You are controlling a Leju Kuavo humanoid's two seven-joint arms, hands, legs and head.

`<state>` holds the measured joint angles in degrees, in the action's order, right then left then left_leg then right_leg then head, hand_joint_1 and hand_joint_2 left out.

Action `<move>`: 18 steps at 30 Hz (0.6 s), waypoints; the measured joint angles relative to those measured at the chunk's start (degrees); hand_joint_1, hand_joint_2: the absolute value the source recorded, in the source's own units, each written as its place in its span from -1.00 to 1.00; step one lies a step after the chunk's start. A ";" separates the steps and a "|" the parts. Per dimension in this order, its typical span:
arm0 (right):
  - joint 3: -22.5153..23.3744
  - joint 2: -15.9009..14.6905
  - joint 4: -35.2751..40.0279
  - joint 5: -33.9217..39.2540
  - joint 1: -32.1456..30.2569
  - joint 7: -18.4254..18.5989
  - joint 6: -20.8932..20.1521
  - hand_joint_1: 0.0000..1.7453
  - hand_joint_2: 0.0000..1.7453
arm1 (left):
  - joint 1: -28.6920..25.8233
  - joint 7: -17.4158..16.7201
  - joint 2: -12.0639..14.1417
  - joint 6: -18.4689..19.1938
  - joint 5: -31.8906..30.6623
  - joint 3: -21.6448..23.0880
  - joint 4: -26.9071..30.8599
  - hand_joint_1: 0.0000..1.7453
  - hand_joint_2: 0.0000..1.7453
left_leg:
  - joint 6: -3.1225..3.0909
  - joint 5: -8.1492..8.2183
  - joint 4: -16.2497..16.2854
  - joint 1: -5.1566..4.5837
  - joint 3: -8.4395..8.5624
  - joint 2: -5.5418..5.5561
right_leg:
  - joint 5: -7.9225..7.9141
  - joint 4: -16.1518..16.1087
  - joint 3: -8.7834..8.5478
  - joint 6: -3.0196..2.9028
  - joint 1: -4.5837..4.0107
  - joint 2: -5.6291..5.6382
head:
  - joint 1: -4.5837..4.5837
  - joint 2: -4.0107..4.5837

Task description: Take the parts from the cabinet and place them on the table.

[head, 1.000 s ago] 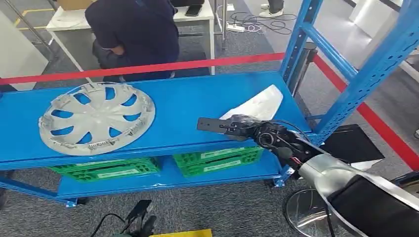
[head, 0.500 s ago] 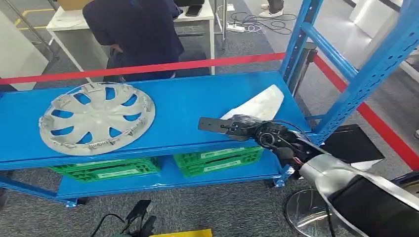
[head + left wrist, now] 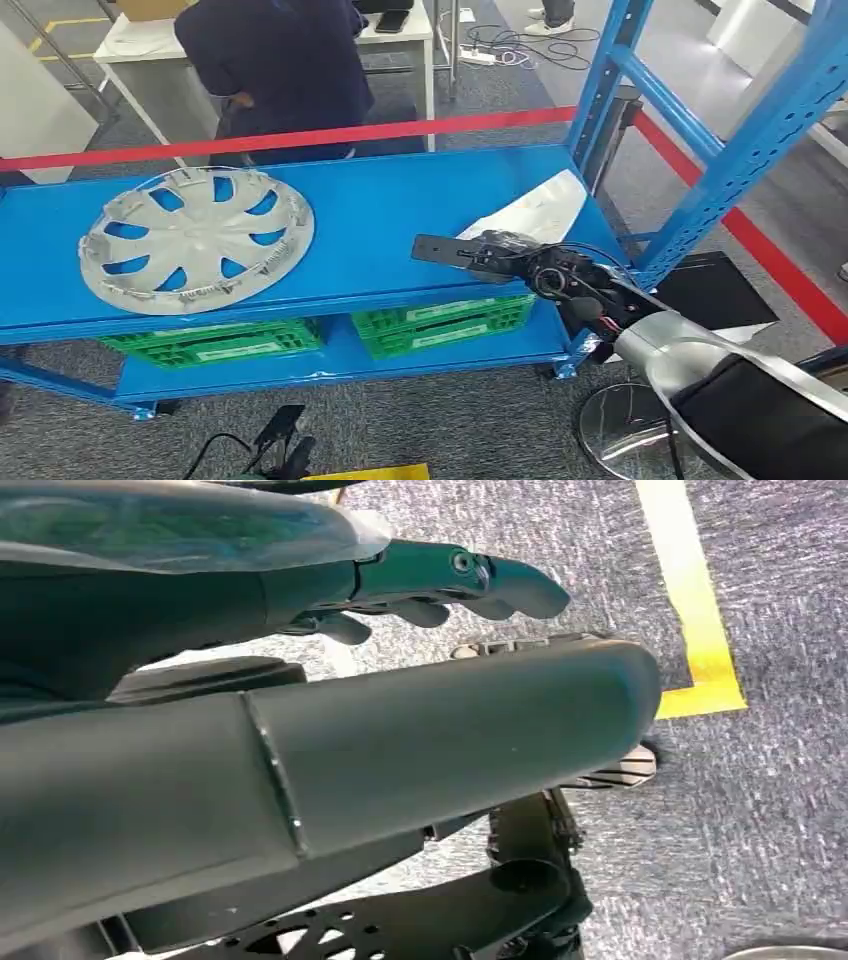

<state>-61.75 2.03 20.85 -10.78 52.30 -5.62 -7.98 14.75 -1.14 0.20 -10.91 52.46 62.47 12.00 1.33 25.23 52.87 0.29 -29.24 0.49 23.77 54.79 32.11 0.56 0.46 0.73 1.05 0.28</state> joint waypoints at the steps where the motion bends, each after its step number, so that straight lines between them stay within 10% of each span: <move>1: 0.04 0.00 0.00 0.00 0.00 0.02 0.00 1.00 1.00 | 0.00 0.00 0.02 -0.02 0.02 0.00 0.00 -1.00 -1.00 | 0.00 0.00 0.00 0.00 0.00 0.00 | 0.00 0.00 0.00 0.00 0.00 0.00 | 0.00 0.00; 9: 0.50 -0.15 -0.17 0.00 0.00 0.33 0.28 0.64 1.00 | -0.01 0.09 0.15 -0.09 0.35 0.00 0.00 -1.00 -1.00 | 0.00 0.00 0.00 0.00 0.00 0.00 | 0.00 0.00 -0.01 0.00 0.00 0.00 | 0.00 0.00; 18: 0.74 -0.20 -0.42 -0.26 -0.01 0.68 0.26 0.68 1.00 | -0.04 0.31 0.31 -0.35 0.55 0.00 0.00 -1.00 -1.00 | 0.00 0.00 0.00 0.00 0.01 0.00 | 0.00 0.00 -0.02 0.00 0.00 0.00 | 0.00 0.00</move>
<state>-61.00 1.84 20.44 -11.04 52.30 -4.94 -7.72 14.70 -0.83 0.50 -11.26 53.00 62.47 12.00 1.33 25.22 52.87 0.29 -29.23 0.49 23.77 54.79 32.09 0.56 0.46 0.73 1.05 0.28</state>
